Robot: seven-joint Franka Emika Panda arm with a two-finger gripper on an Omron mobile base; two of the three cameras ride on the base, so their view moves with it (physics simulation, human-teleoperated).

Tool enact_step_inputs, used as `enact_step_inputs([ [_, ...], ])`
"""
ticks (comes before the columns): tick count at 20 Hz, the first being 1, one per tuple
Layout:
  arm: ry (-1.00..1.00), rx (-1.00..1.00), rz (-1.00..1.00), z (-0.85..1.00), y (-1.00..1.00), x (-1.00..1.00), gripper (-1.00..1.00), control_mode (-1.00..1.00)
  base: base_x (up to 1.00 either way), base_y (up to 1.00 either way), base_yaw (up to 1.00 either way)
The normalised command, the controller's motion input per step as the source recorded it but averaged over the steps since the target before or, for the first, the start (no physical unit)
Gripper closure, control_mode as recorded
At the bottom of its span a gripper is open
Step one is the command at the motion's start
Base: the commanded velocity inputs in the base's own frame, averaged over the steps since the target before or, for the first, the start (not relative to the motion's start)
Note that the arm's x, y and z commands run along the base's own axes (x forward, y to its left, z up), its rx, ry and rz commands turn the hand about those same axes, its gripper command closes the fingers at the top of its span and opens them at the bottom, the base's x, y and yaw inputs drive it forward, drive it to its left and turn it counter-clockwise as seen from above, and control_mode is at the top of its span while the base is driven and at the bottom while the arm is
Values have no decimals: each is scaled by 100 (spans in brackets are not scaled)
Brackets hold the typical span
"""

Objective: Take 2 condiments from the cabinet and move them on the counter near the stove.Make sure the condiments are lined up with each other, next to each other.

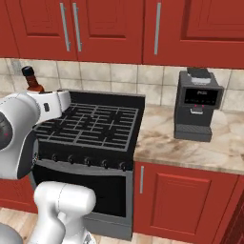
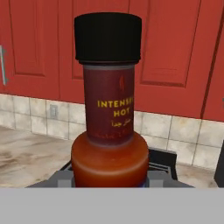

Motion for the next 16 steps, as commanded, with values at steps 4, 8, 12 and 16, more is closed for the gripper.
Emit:
enact_step_inputs([
  [4,0,0,0,0,0,0,100,100,76,-3,0],
  [8,0,0,0,0,0,0,100,100,65,-18,0],
  [12,0,0,0,0,0,0,100,100,45,-24,0],
  [16,0,0,0,0,0,0,100,100,32,-22,0],
])
